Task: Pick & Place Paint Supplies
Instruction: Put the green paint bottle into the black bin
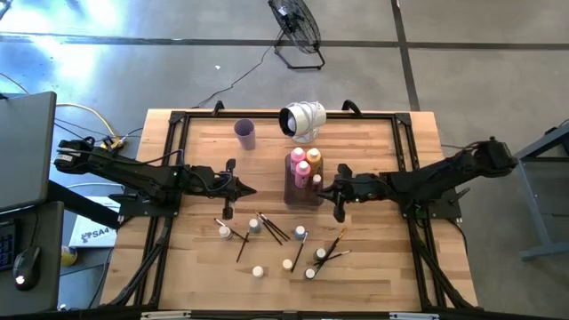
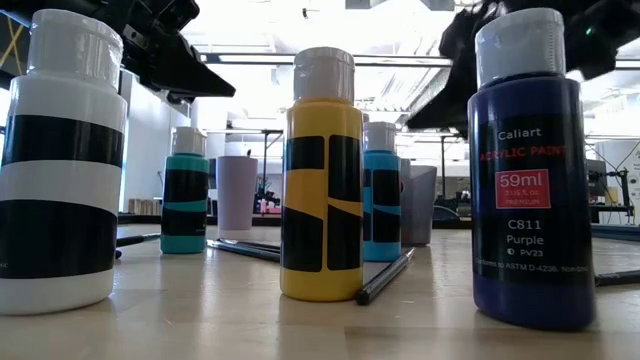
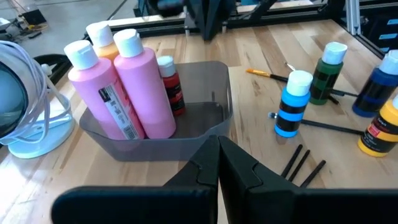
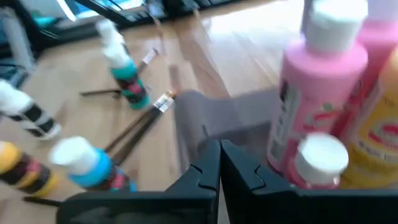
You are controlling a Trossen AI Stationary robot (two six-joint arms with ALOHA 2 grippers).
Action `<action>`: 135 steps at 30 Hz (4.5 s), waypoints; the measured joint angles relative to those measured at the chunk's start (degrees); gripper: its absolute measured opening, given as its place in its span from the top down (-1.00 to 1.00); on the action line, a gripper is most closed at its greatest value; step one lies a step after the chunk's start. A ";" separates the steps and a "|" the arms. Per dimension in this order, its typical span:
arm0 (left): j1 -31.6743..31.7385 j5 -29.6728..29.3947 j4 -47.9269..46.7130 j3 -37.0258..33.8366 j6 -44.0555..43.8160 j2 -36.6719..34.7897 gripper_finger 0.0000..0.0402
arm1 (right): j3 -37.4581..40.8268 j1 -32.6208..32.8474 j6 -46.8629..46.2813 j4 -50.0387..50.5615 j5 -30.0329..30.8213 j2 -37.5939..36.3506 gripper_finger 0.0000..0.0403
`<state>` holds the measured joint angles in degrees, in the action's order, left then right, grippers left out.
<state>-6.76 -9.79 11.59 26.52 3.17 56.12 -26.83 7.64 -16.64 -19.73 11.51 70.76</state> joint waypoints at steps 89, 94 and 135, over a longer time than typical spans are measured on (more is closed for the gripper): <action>0.00 -0.41 7.81 0.00 8.36 0.00 1.00 | -0.11 25.20 1.72 1.95 8.04 -4.67 0.99; 0.00 -0.41 7.83 0.00 8.36 0.00 1.00 | -0.11 25.20 1.73 1.97 8.04 -4.67 0.99; 0.00 -0.23 5.82 0.00 6.85 0.00 1.00 | -0.15 25.07 0.12 -3.89 6.10 7.26 -0.19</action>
<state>-6.76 -10.02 17.41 26.52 10.02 56.12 -26.98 32.70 -16.53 -23.62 17.61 78.02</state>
